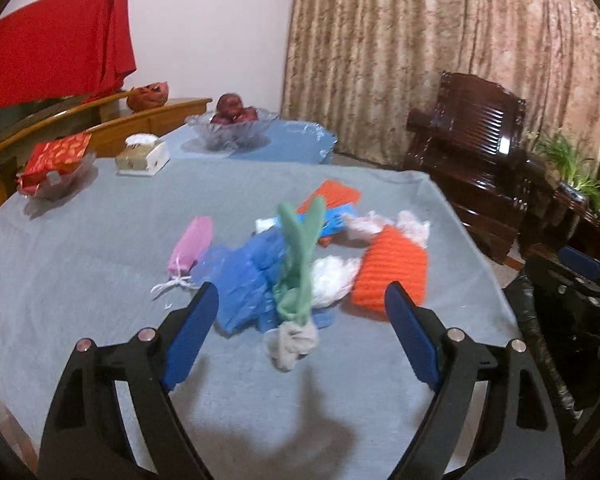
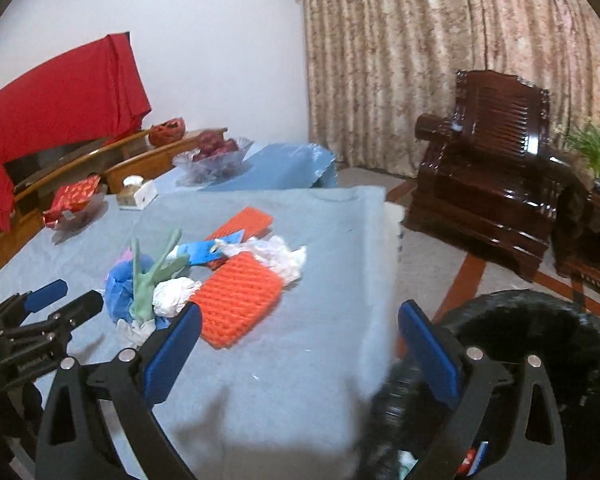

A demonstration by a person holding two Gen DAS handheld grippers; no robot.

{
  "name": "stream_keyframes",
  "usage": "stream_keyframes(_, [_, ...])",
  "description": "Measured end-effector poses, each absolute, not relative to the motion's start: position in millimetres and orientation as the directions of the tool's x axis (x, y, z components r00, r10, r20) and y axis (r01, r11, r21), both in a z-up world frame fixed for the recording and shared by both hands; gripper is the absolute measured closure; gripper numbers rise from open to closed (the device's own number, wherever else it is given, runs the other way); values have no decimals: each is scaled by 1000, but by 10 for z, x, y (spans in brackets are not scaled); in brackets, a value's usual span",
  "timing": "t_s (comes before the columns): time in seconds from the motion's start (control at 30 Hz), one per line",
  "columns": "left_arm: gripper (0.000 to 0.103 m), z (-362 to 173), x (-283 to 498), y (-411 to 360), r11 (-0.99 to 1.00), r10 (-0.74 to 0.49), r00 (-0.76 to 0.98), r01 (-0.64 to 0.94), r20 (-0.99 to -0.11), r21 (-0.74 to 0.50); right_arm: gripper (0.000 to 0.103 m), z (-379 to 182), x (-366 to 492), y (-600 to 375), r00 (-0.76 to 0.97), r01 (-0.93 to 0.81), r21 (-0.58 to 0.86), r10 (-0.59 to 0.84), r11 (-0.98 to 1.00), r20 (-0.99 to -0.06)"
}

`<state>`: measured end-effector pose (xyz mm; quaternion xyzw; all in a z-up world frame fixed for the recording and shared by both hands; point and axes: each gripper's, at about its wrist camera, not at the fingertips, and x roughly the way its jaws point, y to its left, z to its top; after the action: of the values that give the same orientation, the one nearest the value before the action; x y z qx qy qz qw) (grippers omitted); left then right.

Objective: Collect trash
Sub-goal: 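Grasp the orange foam net with the right gripper while the left gripper grasps the white glove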

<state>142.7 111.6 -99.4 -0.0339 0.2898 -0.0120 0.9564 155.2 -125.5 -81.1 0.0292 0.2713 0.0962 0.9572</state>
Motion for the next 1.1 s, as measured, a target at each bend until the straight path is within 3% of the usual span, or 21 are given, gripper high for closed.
stream_keyframes(0.7, [29,-1391,1661,1425,995,6,789,-63,-615,-71,23,-1515,2302,-584,672,-227,132,253,965,-696])
stream_keyframes(0.8, [30,-1416,1674,1410,995,0,787,-60,-618,-77,32,-1531,2318,-569,655,-245,146,274,959,-704])
stream_keyframes(0.87, [30,-1424,1679,1397,995,-3,785,-58,-619,-78,43,-1547,2335,-553,636,-266,164,301,950,-710])
stream_keyframes(0.93, [31,-1432,1679,1384,995,-6,784,-55,-620,-79,61,-1550,2331,-524,615,-303,199,351,932,-706])
stream_keyframes(1.1, [37,-1443,1682,1325,996,-25,781,-37,-624,-86,78,-1504,2281,-472,608,-344,201,381,917,-697])
